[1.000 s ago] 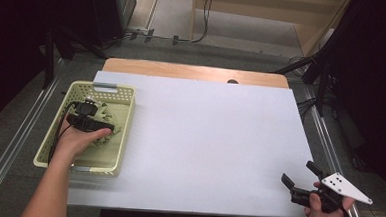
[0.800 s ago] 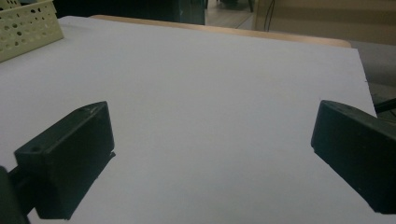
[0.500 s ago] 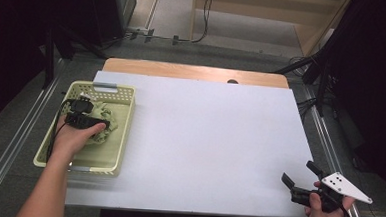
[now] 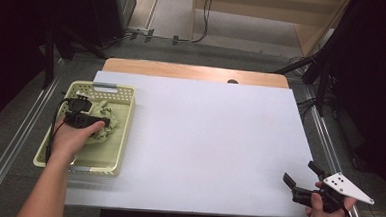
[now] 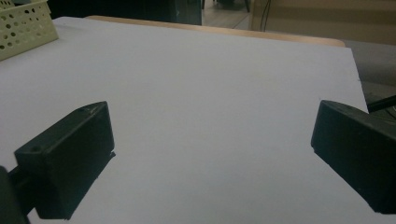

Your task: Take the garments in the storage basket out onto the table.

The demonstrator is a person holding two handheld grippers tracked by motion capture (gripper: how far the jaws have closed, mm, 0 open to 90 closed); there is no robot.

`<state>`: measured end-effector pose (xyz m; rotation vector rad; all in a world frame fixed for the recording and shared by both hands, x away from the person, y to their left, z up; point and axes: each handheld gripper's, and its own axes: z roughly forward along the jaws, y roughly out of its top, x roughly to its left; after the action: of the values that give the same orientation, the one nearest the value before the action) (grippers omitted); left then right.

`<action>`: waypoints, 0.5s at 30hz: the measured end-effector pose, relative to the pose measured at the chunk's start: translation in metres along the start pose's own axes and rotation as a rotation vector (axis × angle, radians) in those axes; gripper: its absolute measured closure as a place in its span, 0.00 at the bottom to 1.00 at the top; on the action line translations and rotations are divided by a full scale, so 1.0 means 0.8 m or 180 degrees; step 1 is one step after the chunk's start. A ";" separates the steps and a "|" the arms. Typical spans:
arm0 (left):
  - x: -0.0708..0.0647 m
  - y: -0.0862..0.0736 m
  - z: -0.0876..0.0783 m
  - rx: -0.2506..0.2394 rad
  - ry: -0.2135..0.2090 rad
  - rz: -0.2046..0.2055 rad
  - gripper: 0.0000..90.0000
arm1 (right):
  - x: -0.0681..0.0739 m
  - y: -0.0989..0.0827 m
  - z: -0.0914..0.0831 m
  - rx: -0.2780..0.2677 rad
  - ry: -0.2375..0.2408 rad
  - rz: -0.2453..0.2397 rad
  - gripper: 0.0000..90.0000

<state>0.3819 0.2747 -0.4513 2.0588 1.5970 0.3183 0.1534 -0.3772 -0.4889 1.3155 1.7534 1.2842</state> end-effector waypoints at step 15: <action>-0.005 -0.002 -0.026 -0.0337 -0.0050 0.0034 0.45 | -0.001 0.000 0.000 -0.0002 -0.0021 -0.0017 0.00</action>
<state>0.3692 0.2761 -0.4344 1.9856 1.5273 0.3813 0.1534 -0.3777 -0.4889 1.3127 1.7507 1.2758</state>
